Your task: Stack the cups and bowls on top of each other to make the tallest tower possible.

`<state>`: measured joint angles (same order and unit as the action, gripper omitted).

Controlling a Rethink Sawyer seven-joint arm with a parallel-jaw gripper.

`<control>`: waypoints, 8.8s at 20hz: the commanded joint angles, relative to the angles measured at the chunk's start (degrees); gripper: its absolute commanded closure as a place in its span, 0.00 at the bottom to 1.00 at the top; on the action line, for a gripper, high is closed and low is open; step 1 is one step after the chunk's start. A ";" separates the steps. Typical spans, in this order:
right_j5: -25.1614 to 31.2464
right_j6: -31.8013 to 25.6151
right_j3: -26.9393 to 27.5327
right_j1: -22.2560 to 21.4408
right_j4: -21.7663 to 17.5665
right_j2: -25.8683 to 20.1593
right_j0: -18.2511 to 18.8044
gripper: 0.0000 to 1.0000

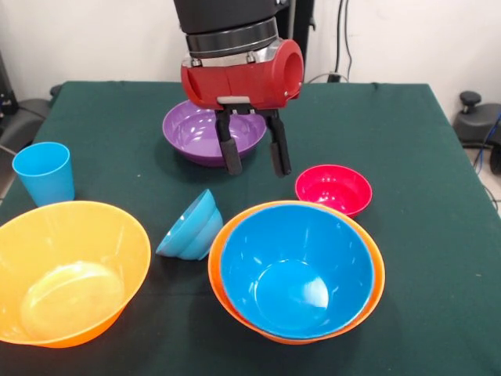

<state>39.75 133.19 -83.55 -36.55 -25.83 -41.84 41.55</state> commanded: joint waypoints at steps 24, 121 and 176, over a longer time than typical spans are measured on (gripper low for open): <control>1.79 -6.34 5.08 3.63 -2.78 2.58 -5.38 0.00; -0.22 4.76 6.38 4.53 11.91 23.19 -17.71 0.00; -7.51 3.31 5.37 7.86 14.02 26.18 -19.58 0.00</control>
<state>31.06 133.19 -74.69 -28.53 -11.93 -16.93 23.58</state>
